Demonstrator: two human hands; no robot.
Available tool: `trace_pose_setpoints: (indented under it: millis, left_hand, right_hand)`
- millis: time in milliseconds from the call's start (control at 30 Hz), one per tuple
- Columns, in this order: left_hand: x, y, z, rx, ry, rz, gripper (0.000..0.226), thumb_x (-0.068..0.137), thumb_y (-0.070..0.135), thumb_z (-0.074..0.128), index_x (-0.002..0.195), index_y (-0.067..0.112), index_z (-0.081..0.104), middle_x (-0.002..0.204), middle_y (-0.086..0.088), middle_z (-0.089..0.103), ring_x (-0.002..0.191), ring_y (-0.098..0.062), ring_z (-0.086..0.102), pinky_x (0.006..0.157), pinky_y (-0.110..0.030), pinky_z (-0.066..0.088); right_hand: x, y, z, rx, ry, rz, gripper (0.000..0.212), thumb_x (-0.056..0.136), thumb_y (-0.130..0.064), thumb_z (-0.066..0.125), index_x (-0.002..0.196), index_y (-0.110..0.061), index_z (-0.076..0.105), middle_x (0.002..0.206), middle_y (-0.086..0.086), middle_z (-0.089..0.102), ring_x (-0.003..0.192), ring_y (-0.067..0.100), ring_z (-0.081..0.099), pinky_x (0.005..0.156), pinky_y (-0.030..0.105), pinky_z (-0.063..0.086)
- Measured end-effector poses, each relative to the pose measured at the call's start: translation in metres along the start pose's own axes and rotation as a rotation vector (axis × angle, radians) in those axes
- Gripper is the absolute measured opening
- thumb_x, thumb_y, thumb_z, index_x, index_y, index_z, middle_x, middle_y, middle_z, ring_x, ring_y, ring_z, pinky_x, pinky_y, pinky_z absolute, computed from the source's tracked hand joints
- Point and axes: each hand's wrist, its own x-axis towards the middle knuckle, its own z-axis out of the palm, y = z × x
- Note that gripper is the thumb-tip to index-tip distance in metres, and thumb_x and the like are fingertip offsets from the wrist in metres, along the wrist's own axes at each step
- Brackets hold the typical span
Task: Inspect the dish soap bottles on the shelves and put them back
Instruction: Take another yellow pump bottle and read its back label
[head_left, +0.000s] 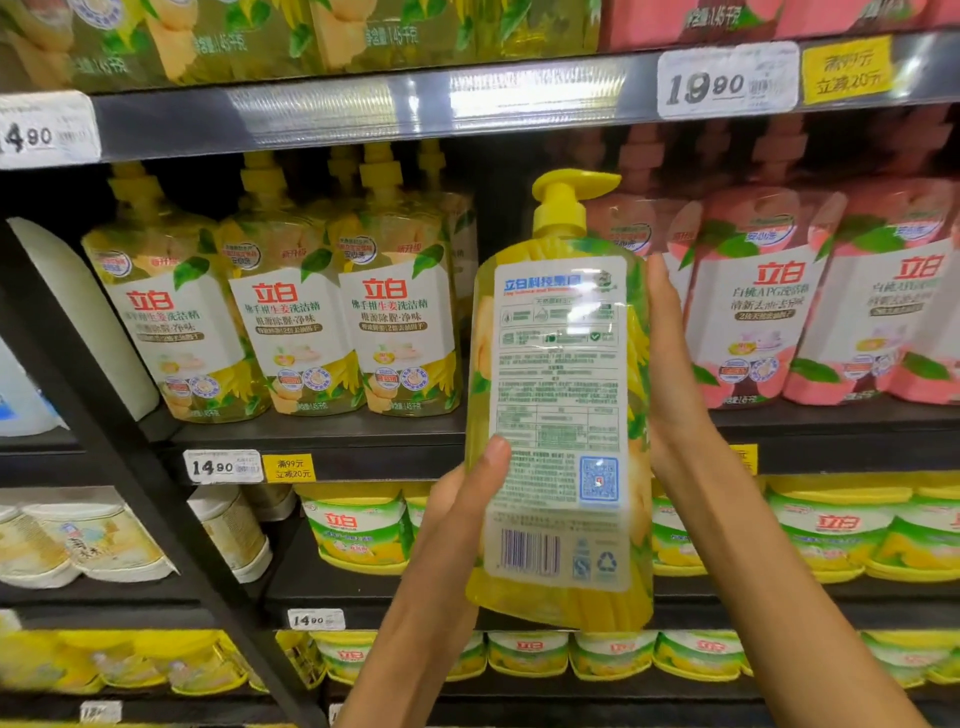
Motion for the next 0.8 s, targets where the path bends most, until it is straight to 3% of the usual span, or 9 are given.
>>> trace_pose_setpoints:
  millis: [100, 167, 267, 333, 500, 600, 700, 800]
  left_hand:
    - [0.001, 0.006, 0.007, 0.061, 0.034, 0.117, 0.058, 0.064, 0.066, 0.064, 0.115, 0.037, 0.064, 0.112, 0.009, 0.071, 0.105, -0.011, 0.067, 0.089, -0.033, 0.053]
    - [0.003, 0.013, 0.008, 0.140, 0.081, 0.225, 0.059, 0.064, 0.057, 0.065, 0.115, 0.028, 0.064, 0.108, 0.007, 0.073, 0.100, -0.009, 0.069, 0.076, -0.020, 0.056]
    - [0.005, 0.014, 0.008, 0.221, 0.093, 0.297, 0.063, 0.061, 0.056, 0.065, 0.115, 0.023, 0.062, 0.104, 0.008, 0.074, 0.097, -0.007, 0.069, 0.075, -0.015, 0.054]
    - [0.006, 0.013, 0.004, 0.256, 0.101, 0.289, 0.061, 0.060, 0.060, 0.062, 0.113, 0.028, 0.062, 0.104, 0.012, 0.073, 0.097, -0.004, 0.068, 0.074, -0.013, 0.052]
    - [0.014, 0.010, -0.003, 0.252, 0.106, 0.229, 0.054, 0.060, 0.071, 0.055, 0.106, 0.045, 0.063, 0.105, 0.023, 0.071, 0.097, 0.006, 0.065, 0.068, -0.004, 0.048]
    - [0.017, 0.001, 0.003, 0.169, 0.191, 0.243, 0.048, 0.069, 0.075, 0.059, 0.100, 0.039, 0.067, 0.101, 0.018, 0.073, 0.095, 0.001, 0.068, 0.068, -0.006, 0.049]
    - [0.021, -0.003, 0.006, 0.104, 0.203, 0.244, 0.055, 0.069, 0.075, 0.056, 0.104, 0.034, 0.069, 0.104, 0.012, 0.074, 0.098, -0.005, 0.069, 0.073, -0.015, 0.052]
    - [0.023, 0.001, 0.003, 0.044, 0.124, 0.207, 0.053, 0.065, 0.082, 0.051, 0.104, 0.050, 0.068, 0.113, 0.016, 0.070, 0.108, -0.003, 0.064, 0.083, -0.020, 0.053]
  right_hand:
    - [0.003, -0.008, -0.004, -0.098, 0.009, -0.055, 0.062, 0.096, -0.062, 0.033, 0.125, -0.016, 0.062, 0.118, 0.007, 0.070, 0.111, 0.023, 0.066, 0.091, 0.038, 0.052]
    - [-0.001, -0.008, -0.005, -0.156, -0.028, -0.071, 0.062, 0.092, -0.062, 0.043, 0.126, -0.013, 0.061, 0.119, 0.007, 0.070, 0.112, 0.023, 0.066, 0.087, 0.035, 0.054]
    - [-0.008, -0.001, -0.001, -0.179, 0.030, -0.103, 0.067, 0.080, -0.056, 0.062, 0.124, -0.006, 0.059, 0.106, 0.006, 0.073, 0.098, 0.022, 0.070, 0.078, 0.034, 0.055]
    - [-0.011, 0.002, 0.003, -0.110, 0.049, -0.124, 0.072, 0.072, -0.056, 0.067, 0.122, -0.004, 0.059, 0.101, 0.007, 0.073, 0.094, 0.022, 0.071, 0.075, 0.035, 0.055]
    - [-0.019, 0.002, 0.007, -0.115, 0.094, -0.202, 0.068, 0.079, -0.046, 0.070, 0.129, -0.004, 0.051, 0.098, 0.008, 0.074, 0.091, 0.025, 0.073, 0.073, 0.034, 0.057]
    - [-0.021, 0.003, 0.009, -0.211, 0.071, -0.219, 0.057, 0.078, -0.049, 0.074, 0.125, -0.024, 0.053, 0.105, 0.005, 0.075, 0.096, 0.023, 0.073, 0.076, 0.035, 0.060]
    - [-0.020, -0.002, 0.008, -0.252, -0.008, -0.215, 0.045, 0.075, -0.059, 0.066, 0.117, -0.045, 0.056, 0.108, -0.004, 0.074, 0.100, 0.013, 0.071, 0.076, 0.024, 0.058]
    - [-0.013, -0.007, 0.005, -0.269, -0.058, -0.231, 0.084, 0.072, -0.072, 0.064, 0.140, -0.026, 0.047, 0.132, -0.002, 0.063, 0.124, 0.015, 0.058, 0.104, 0.040, 0.047]
